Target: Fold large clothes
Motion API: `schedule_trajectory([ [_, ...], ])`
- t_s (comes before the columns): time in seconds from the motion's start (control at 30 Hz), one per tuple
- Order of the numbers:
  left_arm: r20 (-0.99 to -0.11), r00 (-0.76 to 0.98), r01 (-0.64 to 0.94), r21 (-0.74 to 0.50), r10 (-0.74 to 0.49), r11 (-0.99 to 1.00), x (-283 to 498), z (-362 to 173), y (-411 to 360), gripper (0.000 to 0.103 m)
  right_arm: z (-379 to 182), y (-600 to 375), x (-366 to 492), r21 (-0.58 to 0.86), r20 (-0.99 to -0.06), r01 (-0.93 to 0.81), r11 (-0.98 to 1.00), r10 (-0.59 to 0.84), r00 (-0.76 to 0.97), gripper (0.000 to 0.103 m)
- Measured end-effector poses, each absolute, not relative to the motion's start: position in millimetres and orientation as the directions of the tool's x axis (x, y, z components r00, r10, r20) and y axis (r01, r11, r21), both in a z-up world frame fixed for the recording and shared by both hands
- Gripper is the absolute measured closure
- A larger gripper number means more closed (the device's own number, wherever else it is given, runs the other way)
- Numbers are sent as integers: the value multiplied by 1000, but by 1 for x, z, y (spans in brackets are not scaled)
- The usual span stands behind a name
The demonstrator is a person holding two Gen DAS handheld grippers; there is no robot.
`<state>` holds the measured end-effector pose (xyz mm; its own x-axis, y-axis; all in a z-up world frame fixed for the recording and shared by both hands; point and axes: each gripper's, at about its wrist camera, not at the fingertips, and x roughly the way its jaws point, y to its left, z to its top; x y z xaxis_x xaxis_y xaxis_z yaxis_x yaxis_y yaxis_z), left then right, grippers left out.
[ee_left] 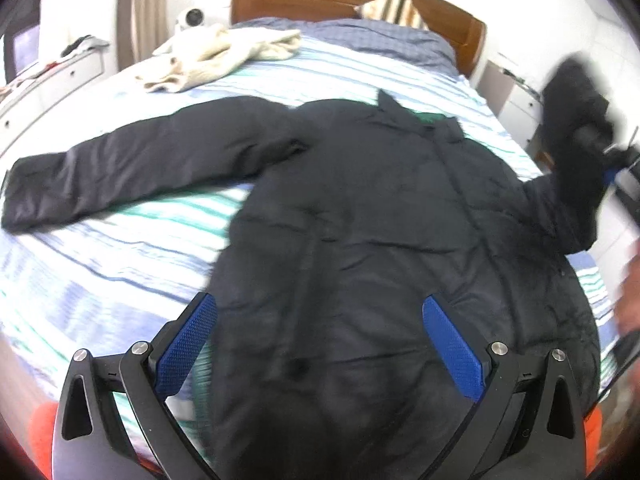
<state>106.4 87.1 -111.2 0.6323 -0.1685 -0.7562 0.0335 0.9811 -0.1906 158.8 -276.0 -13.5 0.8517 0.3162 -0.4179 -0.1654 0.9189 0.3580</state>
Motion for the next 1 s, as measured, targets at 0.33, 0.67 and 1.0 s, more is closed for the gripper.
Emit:
schedule_trajectory([
  [0.33, -758, 571, 83, -328, -315, 941, 127, -123, 76, 0, -112, -271, 90, 607, -562, -150, 781, 554, 614, 12],
  [0.67, -860, 453, 169, -175, -234, 970, 274, -156, -46, 15, -112, -348, -22, 573, -531, -42, 819, 409, 742, 12],
  [1.0, -775, 620, 116, -62, -121, 991, 315, -102, -10, 89, -75, -390, -33, 409, -581, 17, 913, 246, 776, 31],
])
